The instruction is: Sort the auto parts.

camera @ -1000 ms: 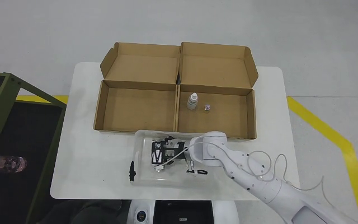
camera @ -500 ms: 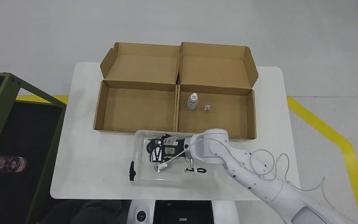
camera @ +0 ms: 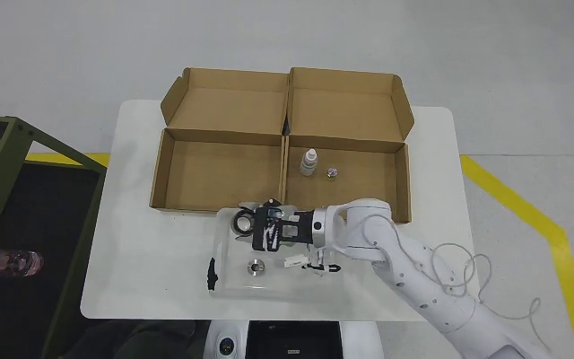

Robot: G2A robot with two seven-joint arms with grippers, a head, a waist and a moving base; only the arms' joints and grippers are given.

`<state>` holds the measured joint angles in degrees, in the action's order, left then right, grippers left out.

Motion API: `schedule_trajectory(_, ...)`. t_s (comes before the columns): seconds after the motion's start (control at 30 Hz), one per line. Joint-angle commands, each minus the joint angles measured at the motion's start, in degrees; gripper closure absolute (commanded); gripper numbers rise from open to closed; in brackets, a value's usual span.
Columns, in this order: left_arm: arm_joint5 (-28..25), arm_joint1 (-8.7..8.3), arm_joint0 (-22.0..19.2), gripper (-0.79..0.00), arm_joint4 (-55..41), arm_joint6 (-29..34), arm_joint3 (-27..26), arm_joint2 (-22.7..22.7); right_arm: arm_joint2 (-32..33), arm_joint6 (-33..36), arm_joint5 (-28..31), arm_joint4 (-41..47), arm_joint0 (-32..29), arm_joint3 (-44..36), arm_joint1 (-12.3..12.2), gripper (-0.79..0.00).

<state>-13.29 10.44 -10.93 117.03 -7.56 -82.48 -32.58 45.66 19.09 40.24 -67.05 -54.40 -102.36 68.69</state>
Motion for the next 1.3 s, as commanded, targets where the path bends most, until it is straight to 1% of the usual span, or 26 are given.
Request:
schedule_trajectory(0.0, 0.0, 0.00, 0.0, -0.785, 0.0, 0.0, 0.0, 0.0, 1.4, -0.2, 0.2, 0.4, -0.6, -0.9, -0.3, 0.000)
schedule_trajectory(0.3, 0.0, 0.00, 0.0, -0.785, 0.0, 0.0, 0.0, 0.0, 5.3, -3.8, 0.3, 2.2, -1.3, -3.4, -0.7, 0.000)
schedule_trajectory(0.53, 0.0, 0.00, 0.0, -0.785, 0.0, 0.0, 0.0, 0.0, 6.5, -6.5, -0.2, 1.3, -0.4, -2.0, -0.5, 0.000)
schedule_trajectory(0.8, 0.0, 0.00, 0.0, -0.785, 0.0, 0.0, 0.0, 0.0, 4.2, -8.7, -1.8, 0.5, 3.3, 4.2, 0.7, 0.000)
schedule_trajectory(1.27, 0.0, 0.00, 0.0, -0.785, 0.0, 0.0, 0.0, 0.0, -2.5, -8.5, -5.2, -0.3, 12.6, 18.0, 4.4, 0.000)
